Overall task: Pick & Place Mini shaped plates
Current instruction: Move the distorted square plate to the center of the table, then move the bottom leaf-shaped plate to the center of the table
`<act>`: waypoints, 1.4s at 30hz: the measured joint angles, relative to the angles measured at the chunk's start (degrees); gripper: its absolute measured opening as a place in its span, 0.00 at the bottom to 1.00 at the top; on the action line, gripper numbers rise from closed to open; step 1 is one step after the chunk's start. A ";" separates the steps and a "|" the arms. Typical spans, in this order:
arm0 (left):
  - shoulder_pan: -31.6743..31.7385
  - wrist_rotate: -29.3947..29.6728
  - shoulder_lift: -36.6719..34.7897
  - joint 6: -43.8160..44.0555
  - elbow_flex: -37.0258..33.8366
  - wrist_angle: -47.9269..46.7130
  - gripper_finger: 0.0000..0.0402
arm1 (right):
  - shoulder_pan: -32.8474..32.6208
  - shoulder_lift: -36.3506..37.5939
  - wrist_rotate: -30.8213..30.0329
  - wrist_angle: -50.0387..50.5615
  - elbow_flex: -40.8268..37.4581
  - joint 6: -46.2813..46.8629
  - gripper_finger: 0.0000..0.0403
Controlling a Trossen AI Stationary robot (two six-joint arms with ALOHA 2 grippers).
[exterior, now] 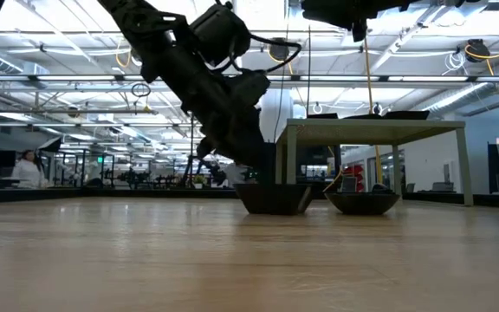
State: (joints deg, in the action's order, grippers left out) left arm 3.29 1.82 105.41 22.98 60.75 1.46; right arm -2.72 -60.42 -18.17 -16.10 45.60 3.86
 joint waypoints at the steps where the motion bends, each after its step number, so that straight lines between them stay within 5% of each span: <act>1: -0.02 -0.41 -0.38 0.02 -0.02 -0.37 0.24 | 0.00 0.00 0.00 0.13 0.00 0.00 0.23; 6: 0.06 -8.86 -5.54 0.02 0.00 -4.17 0.37 | 0.00 0.00 0.00 0.53 0.00 -0.02 0.23; 15: -8.58 -23.23 -14.99 5.38 0.00 -36.28 0.42 | 0.00 0.00 0.20 2.10 -0.02 -0.22 0.23; 22: -23.00 -21.15 -15.13 15.90 -0.88 -54.26 0.42 | 0.00 0.00 0.22 2.94 -0.83 -0.22 0.23; 31: -38.55 -17.11 -14.91 40.26 -4.73 -55.31 0.42 | 0.00 0.00 0.24 2.70 -5.54 -0.02 0.23; 42: -49.82 -10.53 -14.91 69.54 -8.83 -54.99 0.42 | -0.01 0.00 0.24 -3.70 -8.85 0.00 0.23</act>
State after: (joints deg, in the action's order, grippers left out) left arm -46.53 -8.70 90.50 92.52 51.92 -53.52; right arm -2.74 -60.42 -17.93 -19.80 36.75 3.86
